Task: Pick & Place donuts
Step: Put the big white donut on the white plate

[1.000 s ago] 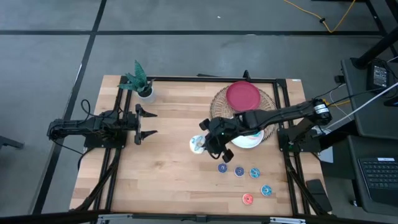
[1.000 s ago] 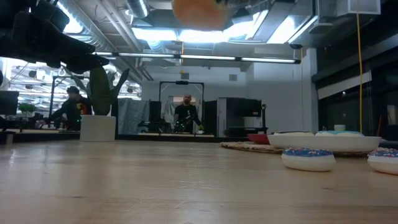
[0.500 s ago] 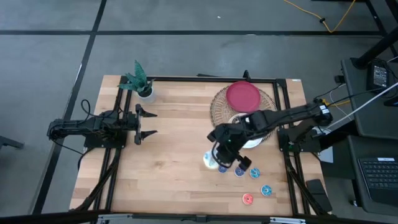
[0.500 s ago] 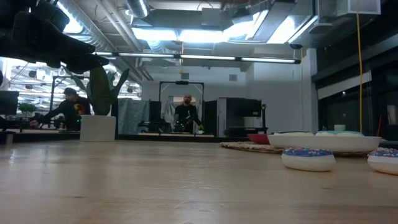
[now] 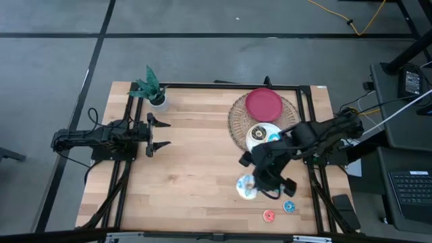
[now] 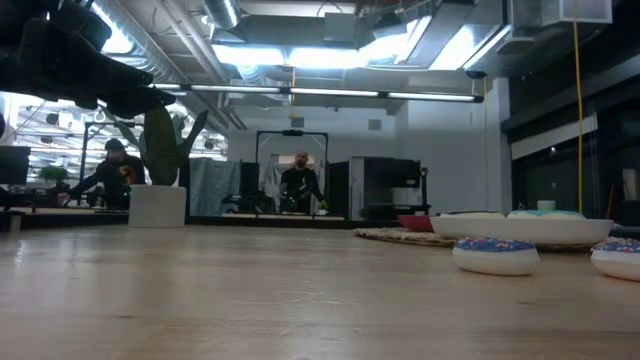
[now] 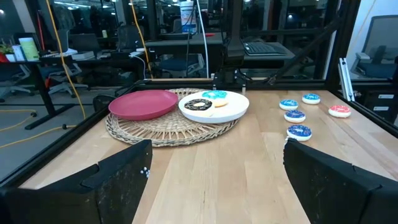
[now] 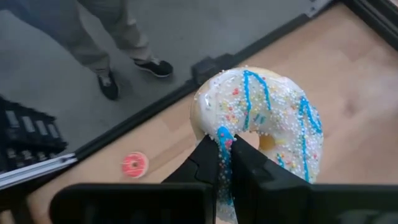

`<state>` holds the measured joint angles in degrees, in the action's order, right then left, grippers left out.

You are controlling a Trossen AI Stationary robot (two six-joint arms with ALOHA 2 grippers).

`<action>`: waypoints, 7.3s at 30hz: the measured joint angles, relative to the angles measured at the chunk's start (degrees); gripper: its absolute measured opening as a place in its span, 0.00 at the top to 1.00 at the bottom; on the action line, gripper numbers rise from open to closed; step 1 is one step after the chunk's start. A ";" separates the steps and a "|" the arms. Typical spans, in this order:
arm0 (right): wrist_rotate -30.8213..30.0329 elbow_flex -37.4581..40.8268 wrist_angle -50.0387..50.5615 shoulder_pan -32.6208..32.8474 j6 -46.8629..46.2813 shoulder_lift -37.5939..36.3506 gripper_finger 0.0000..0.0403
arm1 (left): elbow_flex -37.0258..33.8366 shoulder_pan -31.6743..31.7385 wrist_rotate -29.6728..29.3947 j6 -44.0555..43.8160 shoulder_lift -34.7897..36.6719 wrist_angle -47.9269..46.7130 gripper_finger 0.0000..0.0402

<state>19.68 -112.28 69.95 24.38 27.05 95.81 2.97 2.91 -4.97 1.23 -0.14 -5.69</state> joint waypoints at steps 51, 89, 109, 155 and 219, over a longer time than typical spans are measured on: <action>-0.69 -22.70 -20.31 -5.07 -19.70 0.02 0.93 | 0.01 -0.01 0.04 0.00 0.00 0.00 0.12; -31.34 -22.67 -75.07 -5.42 -0.56 0.02 0.93 | 0.00 0.00 0.02 0.00 -0.01 -0.01 0.12; -76.15 -22.65 -73.20 -19.95 31.75 0.09 0.93 | 0.00 0.00 0.04 0.00 0.00 0.00 0.12; -50.38 -21.39 -21.68 -37.61 -26.39 25.07 0.92 | 0.01 -0.01 0.00 0.00 -0.02 0.00 0.12; -43.61 61.35 -31.80 -8.14 -75.35 -8.51 0.92 | -0.01 0.01 0.07 0.00 0.00 0.00 0.12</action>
<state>-23.94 -50.93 38.15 16.24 -48.30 87.30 2.96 2.92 -4.91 1.23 -0.14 -5.69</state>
